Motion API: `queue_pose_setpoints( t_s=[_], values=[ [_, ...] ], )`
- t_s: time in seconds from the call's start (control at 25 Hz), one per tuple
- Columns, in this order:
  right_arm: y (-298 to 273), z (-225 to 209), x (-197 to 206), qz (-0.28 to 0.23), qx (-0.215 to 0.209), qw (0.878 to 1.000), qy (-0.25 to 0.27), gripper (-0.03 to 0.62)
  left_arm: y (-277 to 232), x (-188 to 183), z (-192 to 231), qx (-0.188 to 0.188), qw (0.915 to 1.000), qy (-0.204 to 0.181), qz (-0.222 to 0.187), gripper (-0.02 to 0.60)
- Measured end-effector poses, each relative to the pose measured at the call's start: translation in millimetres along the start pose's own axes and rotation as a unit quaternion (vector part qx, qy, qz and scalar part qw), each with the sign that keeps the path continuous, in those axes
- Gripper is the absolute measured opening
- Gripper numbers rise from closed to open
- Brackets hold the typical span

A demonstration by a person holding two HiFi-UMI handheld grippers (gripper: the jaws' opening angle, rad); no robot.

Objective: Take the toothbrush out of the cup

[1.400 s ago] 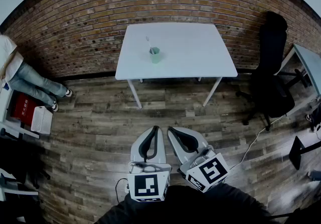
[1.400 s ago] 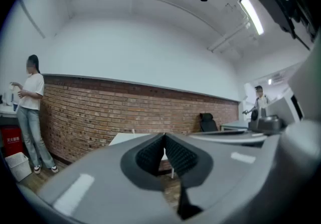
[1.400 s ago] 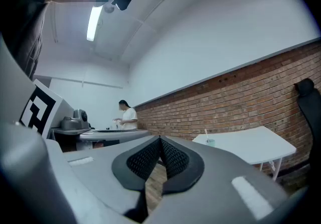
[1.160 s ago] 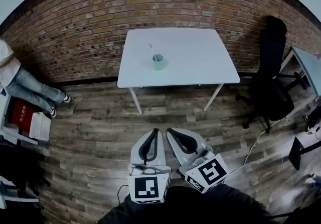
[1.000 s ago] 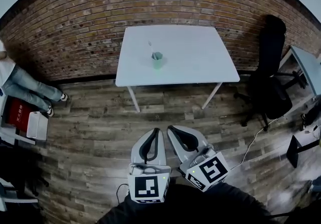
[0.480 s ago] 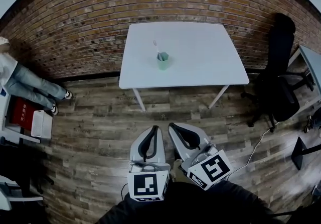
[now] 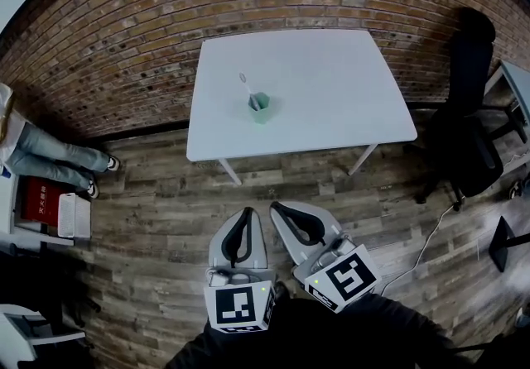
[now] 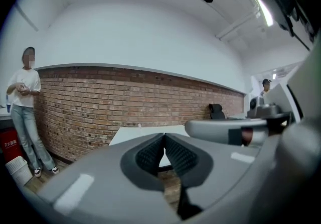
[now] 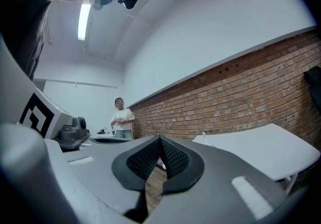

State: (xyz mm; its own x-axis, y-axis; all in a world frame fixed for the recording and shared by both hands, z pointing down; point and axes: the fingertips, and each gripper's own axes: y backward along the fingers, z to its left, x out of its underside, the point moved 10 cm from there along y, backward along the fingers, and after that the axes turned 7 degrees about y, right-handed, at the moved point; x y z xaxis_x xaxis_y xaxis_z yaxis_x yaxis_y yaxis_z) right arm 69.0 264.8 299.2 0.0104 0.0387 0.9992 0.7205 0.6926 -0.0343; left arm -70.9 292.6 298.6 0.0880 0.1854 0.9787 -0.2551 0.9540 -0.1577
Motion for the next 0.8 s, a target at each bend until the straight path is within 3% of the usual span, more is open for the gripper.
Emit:
queue_pose_setpoints(
  t_s=[0.52,0.8],
  values=[
    [-32,-99,9,-0.011,0.025,0.999,-0.03,0.0,-109,-11,-24,0.027,0.9987,-0.026,0.035,0.009],
    [-47,-139,-1,-0.028,0.007,0.999,-0.025,0.0,-149,-28,-35,0.015,0.9991,-0.037,0.016,0.009]
  ],
)
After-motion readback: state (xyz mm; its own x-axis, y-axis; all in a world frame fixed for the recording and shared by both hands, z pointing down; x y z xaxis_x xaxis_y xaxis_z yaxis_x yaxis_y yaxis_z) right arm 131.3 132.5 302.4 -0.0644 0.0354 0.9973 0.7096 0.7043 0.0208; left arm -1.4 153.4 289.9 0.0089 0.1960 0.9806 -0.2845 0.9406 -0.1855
